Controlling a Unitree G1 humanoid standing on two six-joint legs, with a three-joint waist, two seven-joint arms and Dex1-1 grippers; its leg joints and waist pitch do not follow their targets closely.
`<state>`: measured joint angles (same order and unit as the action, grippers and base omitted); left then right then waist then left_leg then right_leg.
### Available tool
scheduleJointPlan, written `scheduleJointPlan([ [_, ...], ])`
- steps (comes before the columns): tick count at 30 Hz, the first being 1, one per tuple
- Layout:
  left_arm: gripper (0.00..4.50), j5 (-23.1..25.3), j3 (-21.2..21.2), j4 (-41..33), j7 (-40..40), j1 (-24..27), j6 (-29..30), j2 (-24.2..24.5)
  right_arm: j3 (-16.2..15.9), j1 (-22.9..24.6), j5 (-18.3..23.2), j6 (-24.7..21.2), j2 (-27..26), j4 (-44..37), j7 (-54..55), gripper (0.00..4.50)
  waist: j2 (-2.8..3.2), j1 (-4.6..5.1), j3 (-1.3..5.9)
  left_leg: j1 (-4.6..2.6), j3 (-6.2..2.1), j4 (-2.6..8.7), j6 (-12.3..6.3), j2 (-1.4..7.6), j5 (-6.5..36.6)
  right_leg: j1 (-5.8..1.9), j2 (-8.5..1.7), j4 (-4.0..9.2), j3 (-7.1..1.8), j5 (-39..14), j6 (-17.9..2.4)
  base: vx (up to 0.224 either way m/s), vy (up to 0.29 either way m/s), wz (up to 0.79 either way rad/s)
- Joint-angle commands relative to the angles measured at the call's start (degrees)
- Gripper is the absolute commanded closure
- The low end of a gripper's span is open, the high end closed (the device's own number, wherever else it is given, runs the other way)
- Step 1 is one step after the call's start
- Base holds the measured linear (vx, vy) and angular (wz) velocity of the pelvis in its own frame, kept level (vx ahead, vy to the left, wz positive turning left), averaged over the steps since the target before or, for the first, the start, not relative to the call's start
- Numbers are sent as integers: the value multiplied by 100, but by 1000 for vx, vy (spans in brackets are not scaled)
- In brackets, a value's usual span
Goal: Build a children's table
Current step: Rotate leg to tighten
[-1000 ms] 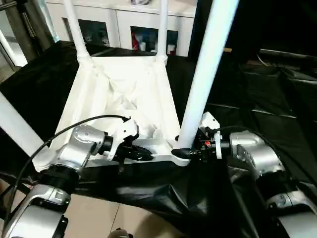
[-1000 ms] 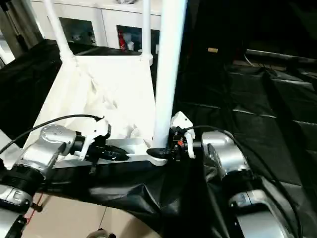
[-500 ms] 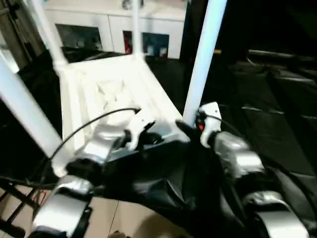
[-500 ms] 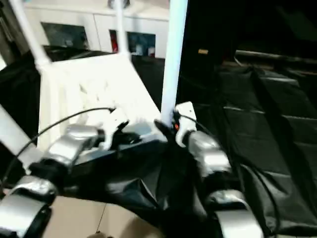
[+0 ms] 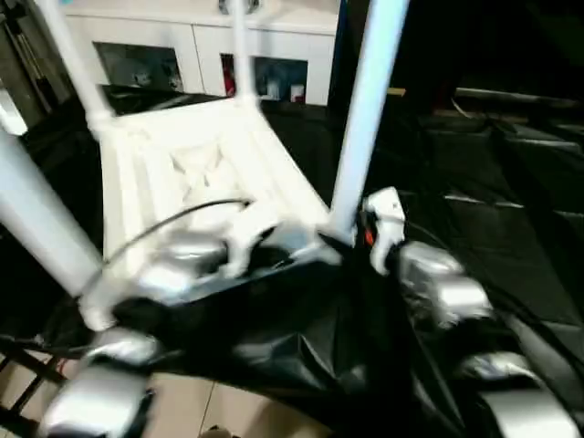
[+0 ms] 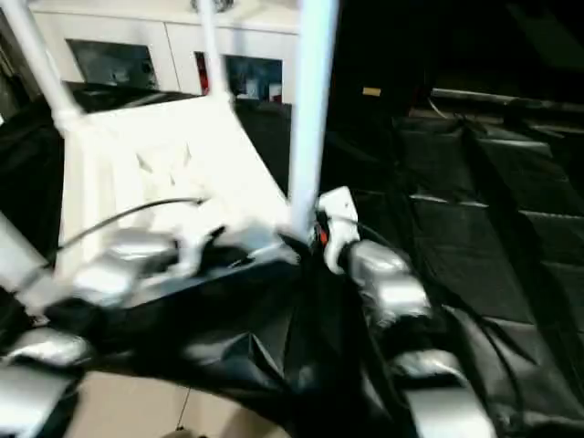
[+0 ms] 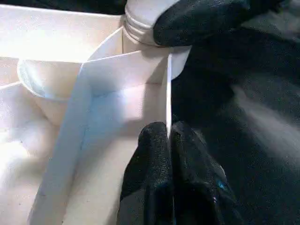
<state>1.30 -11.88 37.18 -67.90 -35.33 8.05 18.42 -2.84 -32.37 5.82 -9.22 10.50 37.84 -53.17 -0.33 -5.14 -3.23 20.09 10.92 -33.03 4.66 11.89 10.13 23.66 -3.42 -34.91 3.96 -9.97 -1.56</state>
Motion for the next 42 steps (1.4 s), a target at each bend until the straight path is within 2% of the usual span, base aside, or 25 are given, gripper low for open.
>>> scheduleJointPlan([
  [1,450,-333,-278,-438,-597,8,-300,-123,-533,22,167,-79,-57,-360,-869,82,-25,-29,408,4,-54,316,-368,162,960,-344,-444,421,-294,-1219,-1098,0,0,0],
  [2,450,-342,-279,-460,-639,23,-304,-95,-540,31,171,-86,-25,-383,-927,82,-1,-59,407,-17,-47,309,-387,183,932,-311,-438,396,-290,-985,-1181,0,0,0],
  [3,450,-385,-265,-541,-795,75,-286,18,-585,65,179,-118,134,-471,-1199,82,-2,-44,404,4,-49,314,-392,184,904,-325,-432,373,-287,-871,-1223,0,0,0],
  [4,450,-404,-254,-569,-848,92,-268,61,-608,78,180,-130,205,-503,-1315,82,2,-59,430,5,-42,291,-429,179,790,-330,-423,325,-282,-538,-1323,0,0,0],
  [6,450,-437,-255,-643,-1013,141,-267,188,-693,132,184,-179,394,-613,-1592,82,-4,-69,429,17,-44,285,-454,176,760,-340,-429,312,-279,-456,-1376,0,0,0],
  [8,450,-474,-266,-738,-1192,202,-243,318,-781,184,187,-256,586,-724,-1872,82,20,-86,416,12,-39,278,-443,182,844,-322,-447,332,-283,-577,-1378,0,0,0],
  [11,450,-507,-263,-836,-1392,271,-226,431,-839,225,202,-337,753,-829,-2149,105,-1,-93,404,24,-40,283,-405,176,919,-330,-444,345,-285,-719,-1327,0,0,0],
  [12,450,-527,-272,-885,-1477,303,-193,463,-841,234,221,-363,774,-865,-2182,114,15,-110,393,-6,-38,290,-364,183,1033,-303,-449,387,-288,-991,-1264,0,0,0],
  [15,450,-583,-308,-997,-1606,368,-105,523,-851,249,283,-460,796,-940,-2276,145,14,-124,385,-19,-37,300,-283,189,1149,-294,-450,407,-294,-1223,-1215,0,0,0],
  [19,450,-602,-333,-1045,-1652,407,-62,546,-913,282,327,-550,784,-1013,-2346,158,19,-123,396,-9,-47,299,-229,182,1118,-299,-437,387,-290,-1156,-1193,0,0,0],
  [21,450,-617,-353,-1080,-1645,436,-42,564,-1001,362,375,-665,782,-1147,-2432,177,7,-130,400,6,-53,296,-240,180,1052,-318,-443,377,-291,-1094,-1187,0,0,0],
  [22,450,-611,-345,-1083,-1625,439,-35,558,-1016,392,374,-694,774,-1179,-2444,177,1,-130,418,17,-53,287,-271,182,931,-324,-442,347,-290,-899,-1212,0,0,0],
  [26,450,-550,-258,-1008,-1354,402,-59,454,-1008,466,334,-659,697,-1198,-2313,182,6,-137,413,16,-47,278,-291,173,931,-316,-442,355,-287,-901,-1230,0,0,0],
  [28,450,-469,-143,-830,-781,293,3,240,-894,499,263,-542,474,-1053,-1735,183,7,-142,396,-3,-43,282,-248,176,1019,-292,-447,387,-292,-1063,-1191,0,0,0],
  [29,450,-440,-89,-735,-498,227,46,127,-814,491,233,-508,344,-958,-1409,183,-14,-118,387,3,-47,293,-206,170,1078,-296,-447,399,-291,-1203,-1160,0,0,0],
  [30,450,-426,-59,-681,-333,187,76,61,-763,483,216,-495,265,-902,-1209,183,-12,-97,365,-5,-54,304,-139,147,1202,-293,-456,445,-283,-1576,-1065,0,0,0],
  [32,450,-441,28,-588,1,99,187,-127,-602,425,142,-504,16,-685,-522,183,-7,-80,347,-38,-70,318,-69,144,1361,-275,-477,506,-285,-2065,-929,0,0,0],
  [33,450,-411,52,-535,188,46,203,-218,-515,379,117,-489,-109,-554,-188,184,-20,-60,337,-29,-72,324,-44,136,1408,-283,-471,514,-285,-2189,-881,0,0,0],
  [34,450,-365,101,-428,530,-66,280,-388,-357,288,106,-484,-326,-324,346,185,-16,8,315,-43,-93,343,20,121,1546,-272,-486,564,-276,-2615,-741,0,0,0],
  [35,450,-355,109,-407,593,-87,290,-419,-330,272,112,-488,-365,-287,428,185,-16,8,315,-43,-93,343,20,121,1546,-272,-486,564,-276,-2615,-741,0,0,0],
  [36,450,-271,189,-183,1214,-299,404,-711,-76,111,176,-532,-735,58,1177,189,-8,51,316,-98,-101,319,34,89,1661,-245,-493,631,-264,-3081,-594,0,0,0],
  [39,450,-214,217,-54,1552,-410,454,-870,45,12,202,-514,-981,244,1604,190,-20,62,321,-90,-104,321,-21,83,1579,-240,-479,667,-251,-3140,-491,0,0,0],
  [41,450,-162,273,98,1926,-536,457,-1078,81,-124,120,-394,-1265,464,2078,190,6,69,329,-73,-106,335,-56,89,1549,-241,-461,651,-255,-2947,-510,0,0,0],
  [42,450,-147,277,128,2026,-571,439,-1161,51,-180,49,-291,-1375,547,2249,190,-1,76,341,-74,-107,336,-48,86,1549,-250,-454,634,-250,-2836,-543,0,0,0],
])
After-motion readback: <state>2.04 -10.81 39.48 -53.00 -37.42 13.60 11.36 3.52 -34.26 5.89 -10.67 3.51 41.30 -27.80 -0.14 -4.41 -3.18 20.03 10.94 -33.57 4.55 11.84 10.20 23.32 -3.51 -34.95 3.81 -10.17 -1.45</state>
